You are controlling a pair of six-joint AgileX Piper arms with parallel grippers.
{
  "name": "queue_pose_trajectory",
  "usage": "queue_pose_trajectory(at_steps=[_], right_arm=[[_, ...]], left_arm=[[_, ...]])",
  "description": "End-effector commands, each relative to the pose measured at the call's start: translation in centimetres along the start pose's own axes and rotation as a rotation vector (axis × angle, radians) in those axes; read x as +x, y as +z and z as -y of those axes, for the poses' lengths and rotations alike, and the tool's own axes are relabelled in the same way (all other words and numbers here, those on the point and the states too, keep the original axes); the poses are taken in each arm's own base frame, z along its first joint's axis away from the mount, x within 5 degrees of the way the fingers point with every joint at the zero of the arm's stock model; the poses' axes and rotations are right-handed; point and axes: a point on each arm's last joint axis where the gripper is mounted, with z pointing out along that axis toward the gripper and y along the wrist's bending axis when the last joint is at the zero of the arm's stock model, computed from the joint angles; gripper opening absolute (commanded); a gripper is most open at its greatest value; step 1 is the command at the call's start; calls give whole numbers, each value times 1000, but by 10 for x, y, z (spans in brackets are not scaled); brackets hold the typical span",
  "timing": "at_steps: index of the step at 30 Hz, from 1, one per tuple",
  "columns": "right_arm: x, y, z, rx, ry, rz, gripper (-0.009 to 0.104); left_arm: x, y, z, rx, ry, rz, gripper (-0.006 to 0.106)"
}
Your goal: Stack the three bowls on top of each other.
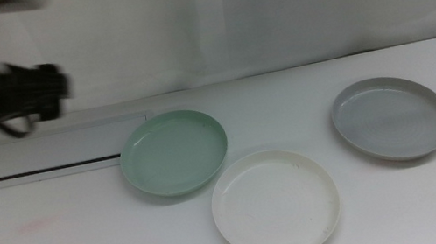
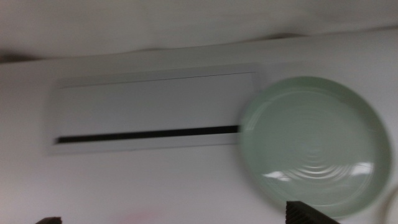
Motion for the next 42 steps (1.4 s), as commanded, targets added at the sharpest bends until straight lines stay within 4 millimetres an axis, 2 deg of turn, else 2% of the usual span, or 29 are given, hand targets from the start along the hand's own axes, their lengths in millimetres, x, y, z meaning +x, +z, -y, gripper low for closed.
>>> queue_pose_trajectory(at_steps=[1,5,9,19,23,32,42], right_arm=[[11,-1,2,0,-13,-2,103],[11,-1,2,0,-13,-2,103],[11,-1,2,0,-13,0,103],[11,-1,2,0,-13,2,103],[11,-1,2,0,-13,2,103],[11,-1,2,0,-13,2,103],[11,-1,2,0,-13,2,103]], left_arm=[[6,-7,-20,-44,-60,-16,93],[18,1,-35,-78,-97,-58,93],[24,7,-32,-60,-101,-78,93],[17,7,-24,23,-126,-6,93],[10,14,-18,75,-141,50,93],[5,76,6,116,-136,-28,93],[18,152,31,130,-113,-131,93]])
